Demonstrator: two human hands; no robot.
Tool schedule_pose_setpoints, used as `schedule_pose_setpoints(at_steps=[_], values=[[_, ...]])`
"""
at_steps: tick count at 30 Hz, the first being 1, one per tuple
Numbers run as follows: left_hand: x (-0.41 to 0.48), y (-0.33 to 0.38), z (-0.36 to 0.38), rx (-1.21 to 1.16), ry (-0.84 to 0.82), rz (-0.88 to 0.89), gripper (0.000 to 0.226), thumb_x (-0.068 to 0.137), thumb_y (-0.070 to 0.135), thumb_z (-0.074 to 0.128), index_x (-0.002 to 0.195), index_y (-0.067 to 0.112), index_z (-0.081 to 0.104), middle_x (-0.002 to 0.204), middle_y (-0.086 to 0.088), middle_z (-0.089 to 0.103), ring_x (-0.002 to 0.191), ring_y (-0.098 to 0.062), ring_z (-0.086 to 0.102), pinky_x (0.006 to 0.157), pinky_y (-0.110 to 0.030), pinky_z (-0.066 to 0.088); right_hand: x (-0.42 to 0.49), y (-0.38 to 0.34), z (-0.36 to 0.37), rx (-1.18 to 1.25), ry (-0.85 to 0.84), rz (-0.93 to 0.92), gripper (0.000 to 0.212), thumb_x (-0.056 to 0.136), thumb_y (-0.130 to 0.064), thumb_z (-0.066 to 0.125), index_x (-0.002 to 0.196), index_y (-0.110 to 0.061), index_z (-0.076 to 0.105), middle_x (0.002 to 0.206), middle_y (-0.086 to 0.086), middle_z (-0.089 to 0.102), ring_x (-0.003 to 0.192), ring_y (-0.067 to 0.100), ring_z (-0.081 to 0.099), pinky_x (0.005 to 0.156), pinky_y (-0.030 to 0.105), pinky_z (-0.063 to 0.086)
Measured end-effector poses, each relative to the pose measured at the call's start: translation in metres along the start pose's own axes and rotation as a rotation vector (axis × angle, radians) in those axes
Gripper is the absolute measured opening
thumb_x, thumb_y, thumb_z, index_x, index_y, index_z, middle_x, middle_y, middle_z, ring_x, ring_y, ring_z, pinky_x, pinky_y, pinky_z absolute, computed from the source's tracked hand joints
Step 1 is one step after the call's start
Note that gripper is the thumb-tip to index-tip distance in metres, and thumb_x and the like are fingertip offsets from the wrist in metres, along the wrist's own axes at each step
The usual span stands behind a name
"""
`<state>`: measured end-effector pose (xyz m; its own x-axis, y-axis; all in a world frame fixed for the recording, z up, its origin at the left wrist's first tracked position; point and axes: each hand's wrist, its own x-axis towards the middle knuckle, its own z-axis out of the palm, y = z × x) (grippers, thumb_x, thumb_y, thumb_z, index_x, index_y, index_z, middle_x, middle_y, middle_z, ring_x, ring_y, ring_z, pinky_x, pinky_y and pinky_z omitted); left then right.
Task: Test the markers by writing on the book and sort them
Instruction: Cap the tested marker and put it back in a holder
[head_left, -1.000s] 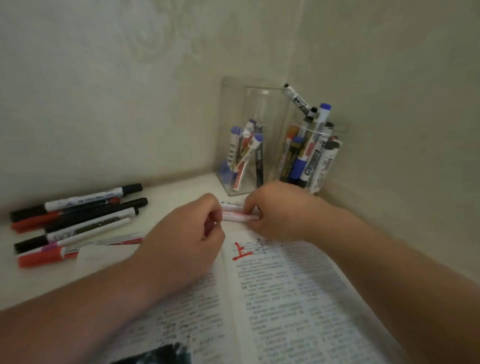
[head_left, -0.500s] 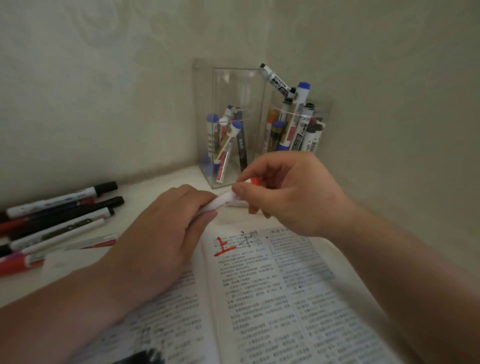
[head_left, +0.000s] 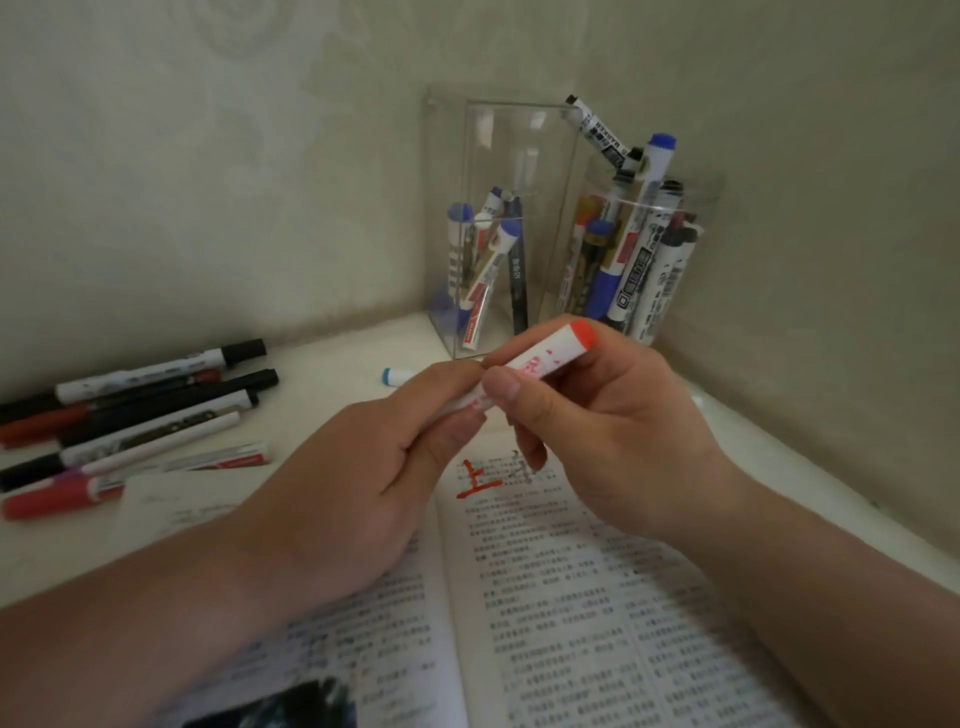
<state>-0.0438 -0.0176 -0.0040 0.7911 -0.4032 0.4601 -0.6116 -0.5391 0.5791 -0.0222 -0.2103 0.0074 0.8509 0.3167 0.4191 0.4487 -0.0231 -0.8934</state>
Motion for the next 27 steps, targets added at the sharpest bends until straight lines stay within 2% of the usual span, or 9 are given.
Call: schedule_pose_setpoints(at_steps=[6,10,12,14,16,18,20,23,27], values=[[0.001,-0.005,-0.002,-0.025,0.026,-0.069,0.036,0.099,0.057,0.039,0.133,0.056,0.048,0.094,0.018,0.071,0.084,-0.006,0.067,0.072,-0.02,0.048,0.0,0.001,0.0,0.028,0.0,0.001,0.02,0.09,-0.032,0.067,0.096,-0.013,0.067,0.073,0.014,0.062,0.055,0.025,0.056,0.052,0.037,0.049],[-0.006,-0.007,-0.001,-0.19,-0.017,-0.183,0.037,0.091,0.069,0.039,0.126,0.058,0.04,0.078,0.006,0.062,0.061,-0.003,0.052,0.061,-0.015,0.04,0.0,-0.012,-0.008,0.079,0.114,0.068,0.017,0.093,-0.03,0.067,0.086,-0.015,0.064,0.063,0.006,0.059,0.05,0.018,0.051,0.044,0.03,0.044],[-0.009,-0.01,-0.002,-0.25,-0.034,-0.254,0.037,0.09,0.06,0.045,0.126,0.057,0.035,0.089,0.009,0.061,0.068,-0.006,0.054,0.067,-0.018,0.039,0.005,-0.013,-0.021,0.141,0.314,0.149,0.02,0.096,-0.02,0.062,0.078,-0.015,0.056,0.055,-0.002,0.055,0.046,0.011,0.046,0.043,0.024,0.04],[-0.008,-0.015,-0.002,-0.223,-0.041,-0.291,0.041,0.096,0.031,0.05,0.121,0.058,0.033,0.102,0.016,0.061,0.076,-0.011,0.058,0.072,-0.025,0.042,0.011,-0.009,-0.036,0.118,0.395,0.234,0.031,0.096,-0.008,0.062,0.071,-0.016,0.045,0.049,-0.006,0.053,0.042,0.008,0.043,0.041,0.021,0.037],[-0.006,-0.016,-0.001,-0.151,-0.05,-0.283,0.048,0.093,0.016,0.044,0.117,0.056,0.033,0.106,0.021,0.059,0.082,-0.013,0.061,0.074,-0.03,0.047,0.014,-0.003,-0.044,0.087,0.28,0.355,0.032,0.091,-0.018,0.068,0.068,-0.013,0.046,0.046,-0.003,0.051,0.038,0.013,0.039,0.037,0.02,0.033],[-0.005,-0.016,0.001,-0.109,-0.037,-0.273,0.048,0.093,0.013,0.042,0.117,0.053,0.033,0.108,0.021,0.059,0.089,-0.011,0.063,0.078,-0.034,0.052,0.014,0.002,-0.046,0.066,0.099,0.501,0.036,0.082,-0.041,0.068,0.074,-0.007,0.06,0.052,0.009,0.058,0.044,0.023,0.053,0.041,0.024,0.044],[-0.005,-0.017,0.003,-0.096,-0.014,-0.266,0.05,0.096,0.008,0.044,0.12,0.051,0.034,0.109,0.023,0.06,0.091,-0.007,0.065,0.079,-0.034,0.055,0.011,0.005,-0.044,0.08,-0.051,0.586,0.043,0.078,-0.045,0.068,0.087,-0.003,0.071,0.072,0.024,0.07,0.064,0.035,0.07,0.051,0.034,0.057],[-0.002,-0.018,0.003,-0.1,-0.01,-0.285,0.056,0.098,0.007,0.053,0.121,0.054,0.033,0.11,0.027,0.061,0.093,-0.004,0.068,0.082,-0.029,0.056,0.01,0.01,-0.042,0.0,-0.127,0.562,0.021,0.081,-0.02,0.077,0.092,-0.003,0.075,0.082,0.026,0.072,0.072,0.034,0.072,0.055,0.035,0.061],[0.0,-0.019,0.002,-0.1,-0.031,-0.331,0.06,0.093,0.008,0.065,0.116,0.057,0.039,0.106,0.028,0.066,0.095,-0.002,0.069,0.088,-0.029,0.056,0.011,0.014,-0.039,-0.166,-0.116,0.486,0.008,0.089,0.003,0.07,0.085,-0.004,0.069,0.066,0.017,0.069,0.056,0.026,0.067,0.049,0.031,0.057]])
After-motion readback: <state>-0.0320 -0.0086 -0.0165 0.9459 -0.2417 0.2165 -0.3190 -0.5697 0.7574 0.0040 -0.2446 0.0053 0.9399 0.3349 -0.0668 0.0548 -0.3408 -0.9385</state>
